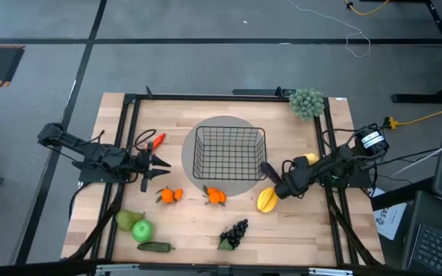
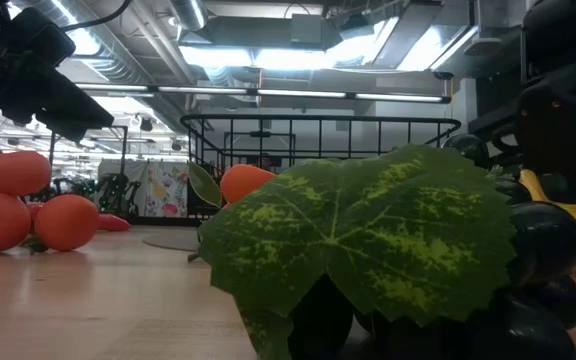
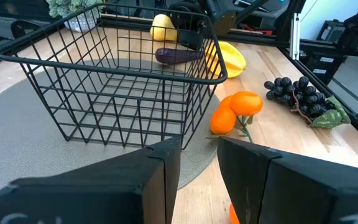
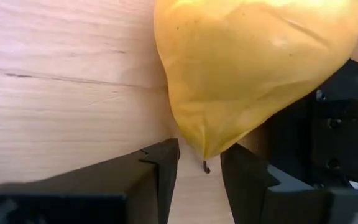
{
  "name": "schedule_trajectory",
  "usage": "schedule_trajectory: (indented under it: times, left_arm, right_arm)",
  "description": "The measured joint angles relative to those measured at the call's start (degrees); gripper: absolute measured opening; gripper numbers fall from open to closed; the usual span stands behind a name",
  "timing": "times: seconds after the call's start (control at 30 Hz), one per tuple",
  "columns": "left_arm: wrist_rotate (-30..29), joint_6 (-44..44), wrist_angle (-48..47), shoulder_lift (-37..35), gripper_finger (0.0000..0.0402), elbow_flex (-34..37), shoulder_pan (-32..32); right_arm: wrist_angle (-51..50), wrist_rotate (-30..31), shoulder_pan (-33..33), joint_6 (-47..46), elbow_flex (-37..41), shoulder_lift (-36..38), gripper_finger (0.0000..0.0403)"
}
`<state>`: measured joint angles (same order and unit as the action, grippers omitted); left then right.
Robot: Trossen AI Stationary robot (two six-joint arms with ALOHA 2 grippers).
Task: Build produce basket
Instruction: Put the yellow pear into the wire basket
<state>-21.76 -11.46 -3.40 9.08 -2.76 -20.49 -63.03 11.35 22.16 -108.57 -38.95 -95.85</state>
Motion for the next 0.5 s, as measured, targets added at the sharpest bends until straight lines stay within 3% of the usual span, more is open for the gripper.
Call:
schedule_trajectory:
  times: [0.3,0.5]
  left_arm:
    - [0.0,0.0,0.0,0.0,0.0096,0.0,0.0]
    - [0.0,0.0,0.0,0.0,0.0096,0.0,0.0]
  right_arm:
    - [0.6,2.6,0.4,-3.9,1.9,0.0,0.0116]
    - [1.1,2.8,0.4,-3.9,2.0,0.0,0.008]
